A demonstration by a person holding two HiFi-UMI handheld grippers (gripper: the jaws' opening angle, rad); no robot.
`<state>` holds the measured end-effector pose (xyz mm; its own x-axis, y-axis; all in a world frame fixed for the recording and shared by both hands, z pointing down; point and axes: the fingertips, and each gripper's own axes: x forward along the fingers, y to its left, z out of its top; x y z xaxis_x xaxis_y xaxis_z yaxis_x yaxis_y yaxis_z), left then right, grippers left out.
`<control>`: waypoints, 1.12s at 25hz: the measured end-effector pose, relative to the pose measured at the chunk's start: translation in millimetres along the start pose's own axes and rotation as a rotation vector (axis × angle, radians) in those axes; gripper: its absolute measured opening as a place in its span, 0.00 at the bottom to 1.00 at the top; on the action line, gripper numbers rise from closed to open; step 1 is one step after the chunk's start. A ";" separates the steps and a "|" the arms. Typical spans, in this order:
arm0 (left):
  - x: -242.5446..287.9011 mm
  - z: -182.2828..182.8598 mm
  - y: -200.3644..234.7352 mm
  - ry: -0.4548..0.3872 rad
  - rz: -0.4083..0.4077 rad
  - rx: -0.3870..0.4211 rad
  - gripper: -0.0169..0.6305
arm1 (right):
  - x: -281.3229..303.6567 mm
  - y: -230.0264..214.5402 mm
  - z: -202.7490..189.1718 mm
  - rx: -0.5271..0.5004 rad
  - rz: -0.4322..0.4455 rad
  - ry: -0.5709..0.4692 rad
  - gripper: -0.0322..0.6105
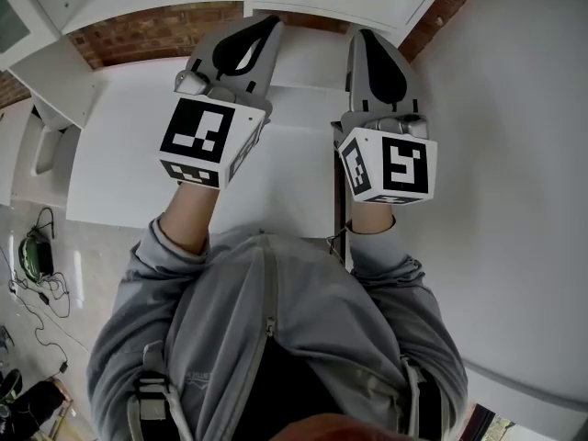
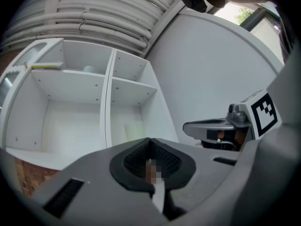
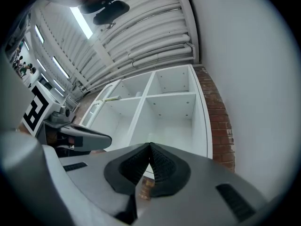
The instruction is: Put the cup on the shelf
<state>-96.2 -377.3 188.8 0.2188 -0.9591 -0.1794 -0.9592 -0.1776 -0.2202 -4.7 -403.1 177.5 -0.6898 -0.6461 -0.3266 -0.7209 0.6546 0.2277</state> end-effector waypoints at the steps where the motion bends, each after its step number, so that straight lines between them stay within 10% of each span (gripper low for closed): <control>1: -4.5 -5.5 -1.6 0.007 0.003 -0.007 0.04 | -5.6 1.2 -2.3 -0.001 -0.008 0.004 0.09; 28: -55.9 -118.5 -51.9 0.183 0.004 -0.090 0.04 | -70.4 53.0 -110.6 0.084 0.043 0.227 0.09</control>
<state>-80.0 -340.6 323.9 0.1862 -0.9825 -0.0015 -0.9739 -0.1843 -0.1321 -1.7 -366.3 314.1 -0.7239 -0.6824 -0.1017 -0.6890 0.7076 0.1565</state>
